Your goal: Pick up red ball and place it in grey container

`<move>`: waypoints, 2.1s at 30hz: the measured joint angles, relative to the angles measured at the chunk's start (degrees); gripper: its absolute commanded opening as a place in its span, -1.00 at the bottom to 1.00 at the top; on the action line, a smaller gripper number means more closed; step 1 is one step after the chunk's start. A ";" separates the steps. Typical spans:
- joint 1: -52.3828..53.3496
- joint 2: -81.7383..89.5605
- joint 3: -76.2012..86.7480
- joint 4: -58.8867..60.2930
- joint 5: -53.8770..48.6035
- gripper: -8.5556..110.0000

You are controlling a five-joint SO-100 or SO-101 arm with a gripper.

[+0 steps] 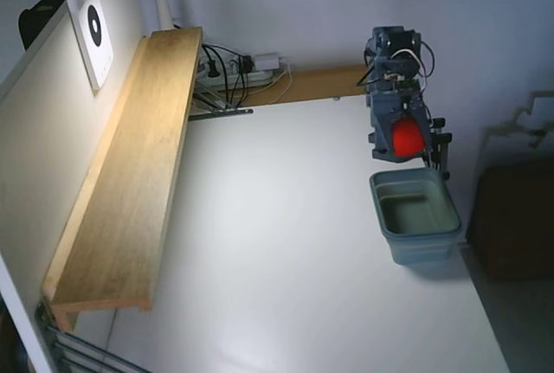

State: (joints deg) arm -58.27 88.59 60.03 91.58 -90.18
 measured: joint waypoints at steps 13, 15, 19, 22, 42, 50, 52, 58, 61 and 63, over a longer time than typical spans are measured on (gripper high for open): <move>4.57 0.00 0.00 0.00 0.00 -0.47; 4.83 0.00 0.00 0.00 0.00 -0.47; 4.83 0.00 0.00 0.00 0.00 -0.47; 4.92 0.00 0.00 0.00 0.00 -0.47; 4.92 -13.18 -14.85 1.93 0.00 -0.47; 4.92 -13.18 -15.03 1.93 0.00 -0.47; 4.92 -13.18 -15.03 1.93 0.00 -0.47; 4.92 -13.18 -15.03 1.93 0.00 -0.47; 4.92 -13.10 -14.41 1.49 0.00 -0.47; 4.92 -12.66 -11.78 -0.70 0.00 -0.47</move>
State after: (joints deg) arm -53.35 75.94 48.25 90.88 -90.18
